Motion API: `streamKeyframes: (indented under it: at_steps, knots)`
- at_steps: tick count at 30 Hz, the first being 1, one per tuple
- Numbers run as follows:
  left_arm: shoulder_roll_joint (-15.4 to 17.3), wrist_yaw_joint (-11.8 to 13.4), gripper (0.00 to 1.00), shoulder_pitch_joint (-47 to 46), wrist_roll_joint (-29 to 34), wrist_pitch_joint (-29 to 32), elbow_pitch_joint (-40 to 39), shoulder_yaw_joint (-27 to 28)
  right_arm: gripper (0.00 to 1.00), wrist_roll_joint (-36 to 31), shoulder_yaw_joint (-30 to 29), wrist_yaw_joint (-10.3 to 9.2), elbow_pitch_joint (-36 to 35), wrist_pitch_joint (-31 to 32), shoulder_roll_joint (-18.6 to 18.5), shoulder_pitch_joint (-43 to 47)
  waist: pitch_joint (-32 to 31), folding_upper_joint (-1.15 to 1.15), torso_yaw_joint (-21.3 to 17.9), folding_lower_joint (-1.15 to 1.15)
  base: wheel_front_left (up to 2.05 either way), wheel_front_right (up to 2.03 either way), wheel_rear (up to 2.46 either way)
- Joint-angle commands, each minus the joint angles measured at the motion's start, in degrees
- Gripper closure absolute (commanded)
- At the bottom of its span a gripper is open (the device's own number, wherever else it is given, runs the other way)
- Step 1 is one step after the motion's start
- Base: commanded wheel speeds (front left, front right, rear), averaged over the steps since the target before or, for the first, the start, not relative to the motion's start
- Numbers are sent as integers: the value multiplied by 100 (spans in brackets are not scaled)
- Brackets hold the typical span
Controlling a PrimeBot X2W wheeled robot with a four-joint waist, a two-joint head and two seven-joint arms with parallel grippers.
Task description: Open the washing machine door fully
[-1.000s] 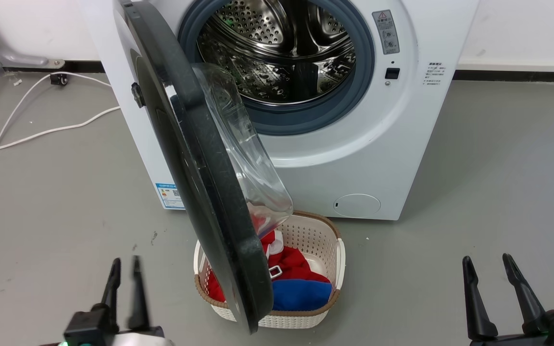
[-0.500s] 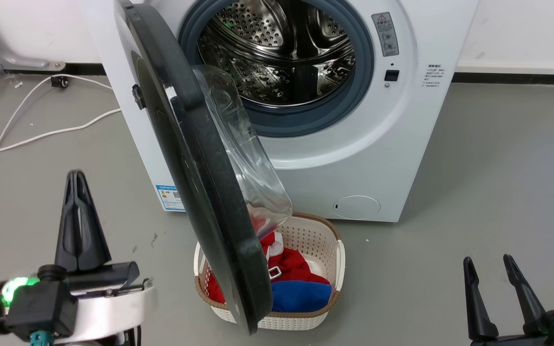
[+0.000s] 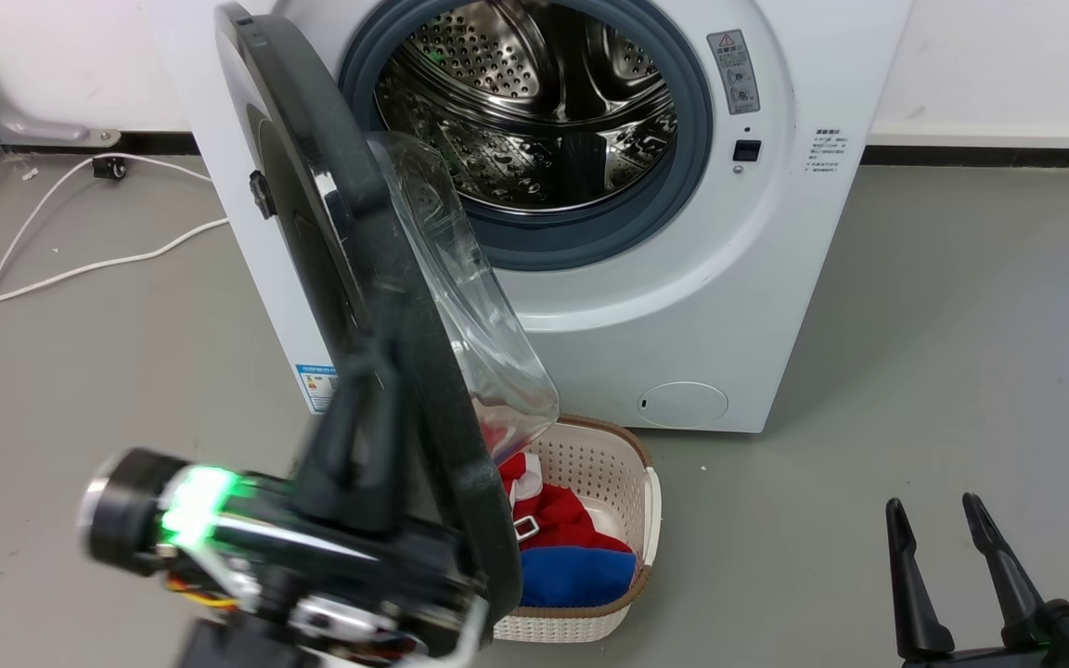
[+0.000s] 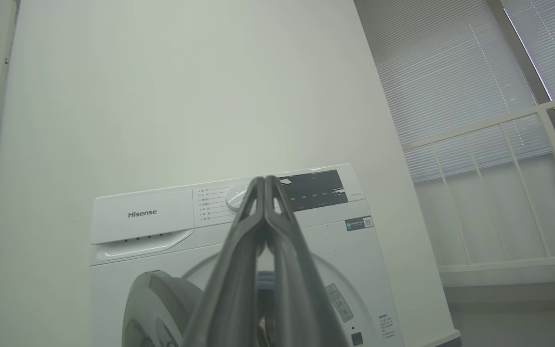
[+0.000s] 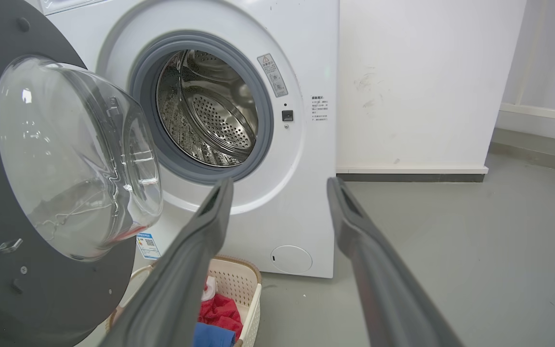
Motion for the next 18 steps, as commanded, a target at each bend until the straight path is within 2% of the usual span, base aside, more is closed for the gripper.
streamKeyframes:
  at_steps: [1,4,9,18]
  knots:
    - [18,-58,100,-60,20,-8,-10,-119,0,-20,-1,-1,9,-11,19,-5,-7,0,9,0,0,0,0]
    - [5,-182,100,-68,-10,-8,67,-575,0,-24,11,-1,22,-11,19,-22,-17,0,32,0,0,0,0]
    - [-16,-244,100,27,-134,-7,400,-1186,0,-38,43,-1,35,-11,18,-28,-13,0,48,0,0,0,0]
    - [39,-337,100,281,-208,-8,1263,-1833,0,-68,70,-1,64,-11,18,-33,65,0,49,0,0,0,0]
